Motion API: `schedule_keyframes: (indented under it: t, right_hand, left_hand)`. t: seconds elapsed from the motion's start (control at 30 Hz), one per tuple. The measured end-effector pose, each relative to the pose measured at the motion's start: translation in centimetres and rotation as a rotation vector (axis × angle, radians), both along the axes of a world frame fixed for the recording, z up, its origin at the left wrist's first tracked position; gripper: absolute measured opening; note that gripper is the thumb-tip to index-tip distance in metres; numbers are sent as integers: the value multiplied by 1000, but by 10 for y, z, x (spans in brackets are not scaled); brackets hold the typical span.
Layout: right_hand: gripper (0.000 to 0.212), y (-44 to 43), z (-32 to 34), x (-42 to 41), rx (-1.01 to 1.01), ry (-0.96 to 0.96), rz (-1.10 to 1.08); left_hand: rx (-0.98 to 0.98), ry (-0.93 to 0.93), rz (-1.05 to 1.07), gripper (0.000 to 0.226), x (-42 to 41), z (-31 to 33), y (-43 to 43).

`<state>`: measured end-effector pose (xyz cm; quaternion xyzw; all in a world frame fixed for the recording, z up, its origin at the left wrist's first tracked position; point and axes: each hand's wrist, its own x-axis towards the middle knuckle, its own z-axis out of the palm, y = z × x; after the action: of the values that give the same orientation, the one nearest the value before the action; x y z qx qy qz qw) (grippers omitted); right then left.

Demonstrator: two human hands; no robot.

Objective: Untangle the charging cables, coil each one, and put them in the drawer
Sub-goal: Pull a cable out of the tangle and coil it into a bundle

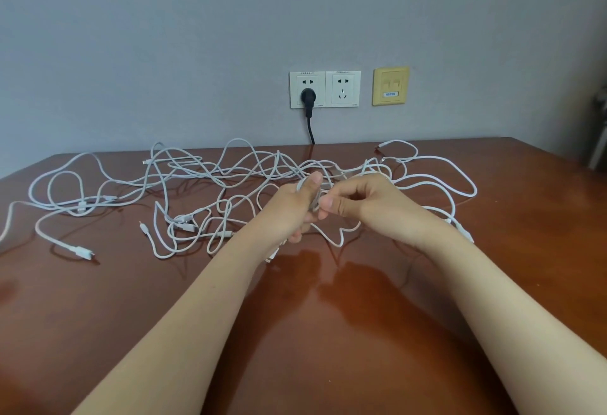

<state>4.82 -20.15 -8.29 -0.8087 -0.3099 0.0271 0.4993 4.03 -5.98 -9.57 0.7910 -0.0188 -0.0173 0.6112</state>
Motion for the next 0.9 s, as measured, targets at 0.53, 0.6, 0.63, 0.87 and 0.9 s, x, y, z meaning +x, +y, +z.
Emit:
schedule_keyframes:
  t: [0.53, 0.6, 0.63, 0.87, 0.9]
  right_hand:
    - [27, -1, -5, 6, -39, -118, -148]
    - [28, -2, -8, 7, -82, -114, -117]
    - [27, -2, -9, 8, -95, -107, -112]
    - [46, 5, -13, -1, -377, -276, -279]
    - [49, 6, -13, -2, -392, -314, -311]
  left_hand:
    - [69, 128, -417, 32, -16, 6, -4]
    - [135, 103, -411, 22, -16, 5, -3]
    - [147, 99, -405, 20, -16, 4, -3]
    - [218, 31, -369, 17, -15, -2, -11]
    - [250, 12, -351, 14, -15, -2, -12]
